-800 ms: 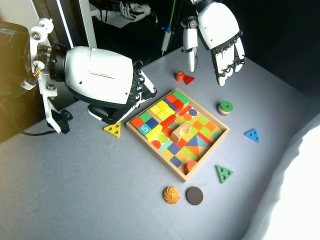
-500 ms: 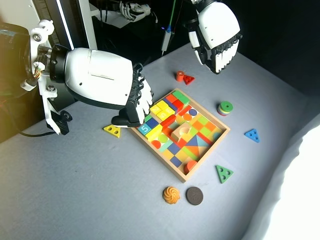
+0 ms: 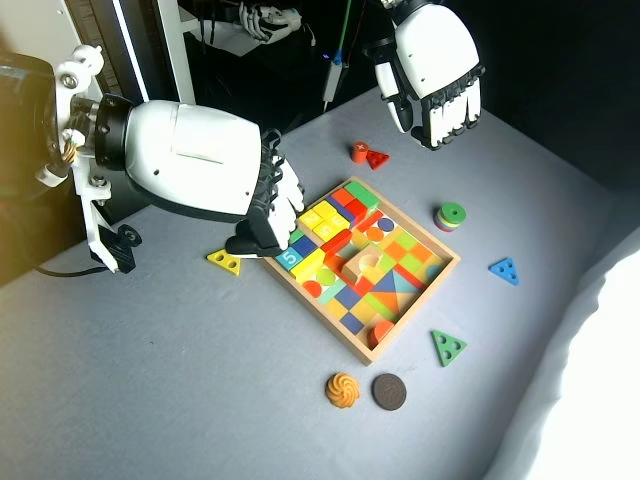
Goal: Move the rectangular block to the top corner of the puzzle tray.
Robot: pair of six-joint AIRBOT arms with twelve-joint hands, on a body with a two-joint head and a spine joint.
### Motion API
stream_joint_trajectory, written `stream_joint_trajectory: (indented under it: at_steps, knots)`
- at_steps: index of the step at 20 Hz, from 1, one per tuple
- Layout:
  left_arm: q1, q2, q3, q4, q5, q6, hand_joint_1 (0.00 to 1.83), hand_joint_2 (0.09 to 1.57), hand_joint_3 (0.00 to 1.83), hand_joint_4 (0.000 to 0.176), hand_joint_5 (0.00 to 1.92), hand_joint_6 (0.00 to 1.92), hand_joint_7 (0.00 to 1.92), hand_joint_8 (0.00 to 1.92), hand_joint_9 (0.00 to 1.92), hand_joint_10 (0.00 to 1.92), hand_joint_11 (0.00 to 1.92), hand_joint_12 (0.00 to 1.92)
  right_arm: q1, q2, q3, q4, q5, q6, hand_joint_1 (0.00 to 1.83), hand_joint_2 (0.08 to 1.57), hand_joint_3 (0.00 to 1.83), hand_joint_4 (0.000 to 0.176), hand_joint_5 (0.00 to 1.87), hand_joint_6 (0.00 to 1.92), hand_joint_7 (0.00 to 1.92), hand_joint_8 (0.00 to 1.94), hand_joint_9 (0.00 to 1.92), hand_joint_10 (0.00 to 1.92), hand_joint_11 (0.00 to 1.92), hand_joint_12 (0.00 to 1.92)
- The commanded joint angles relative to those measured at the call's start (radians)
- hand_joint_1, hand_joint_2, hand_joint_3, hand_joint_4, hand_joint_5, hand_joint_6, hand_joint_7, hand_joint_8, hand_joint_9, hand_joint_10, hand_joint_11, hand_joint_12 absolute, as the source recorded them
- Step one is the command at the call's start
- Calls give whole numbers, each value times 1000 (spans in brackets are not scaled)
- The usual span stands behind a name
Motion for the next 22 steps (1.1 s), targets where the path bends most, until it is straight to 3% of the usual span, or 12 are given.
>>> stream_joint_trajectory:
  at_steps: [1,2,3,4,5,7,11,15,16,17,20,22]
  knots:
    - [-9,14,-4,81,-2,7,1107,1315,2,0,572,1496,707,1555,647,1339,518,1582,13,4,18,14,114,2,1167,1123,1,0,958,1000,1296,1941,1479,1921,1580,1921]
    - [-9,14,-4,82,-2,7,1111,1316,0,0,571,1485,711,1554,664,1294,540,1537,18,-6,35,14,104,3,1154,1155,10,0,886,1107,1325,1941,1524,1921,1623,1921]
    - [-9,14,-4,82,-2,7,1124,1315,0,0,555,1465,726,1552,688,1163,523,1463,26,-14,50,6,89,11,1442,1165,9,0,752,508,1331,1941,1528,1921,1634,1921]
    - [-9,14,-4,80,-2,7,982,1389,3,0,501,1645,692,869,670,866,404,1283,41,-26,83,-83,77,119,1613,1167,13,0,745,199,1359,1941,1546,1921,1641,1921]
    - [-9,14,-4,77,-2,7,635,1480,3,0,443,667,682,373,654,469,339,1021,50,-39,116,-183,75,250,1640,1176,21,0,700,99,1478,1941,1631,1921,1719,1921]
    - [-10,14,-4,75,-2,7,103,1565,28,0,392,55,527,28,514,67,158,813,78,-71,176,-421,77,480,1680,691,1015,0,586,3,1595,1941,1734,1921,1839,1921]
    - [-10,14,-4,76,-2,7,0,1528,0,0,297,2,358,3,321,6,0,620,136,-148,275,-638,85,665,1650,572,1216,0,453,1,1608,1941,1734,1921,1833,1921]
    - [-10,14,-4,78,-2,7,0,1513,0,0,288,0,333,0,300,0,0,596,166,-213,326,-745,78,719,1534,614,1101,0,420,0,1622,1941,1761,1921,1845,1921]
    - [-10,14,-4,78,-2,7,0,1514,0,0,296,2,337,2,293,2,0,500,171,-226,332,-773,67,729,1532,621,1113,0,349,7,1491,1941,1780,1921,1850,1921]
    - [-10,14,-4,79,-2,7,0,1504,0,0,298,2,339,2,291,2,0,478,178,-241,342,-832,64,773,1453,497,1509,0,271,13,1155,1866,1787,1921,1861,1921]
    - [-10,14,-4,81,-2,7,0,1506,0,0,255,0,293,0,261,0,0,504,183,-271,370,-928,64,854,1719,535,1264,0,167,8,1724,1941,1818,1921,1892,1921]
    - [-10,14,-4,81,-2,7,0,1503,0,0,264,3,296,2,262,1,0,518,183,-289,394,-962,64,889,1737,575,1220,0,169,9,1630,1941,1816,1921,1896,1921]
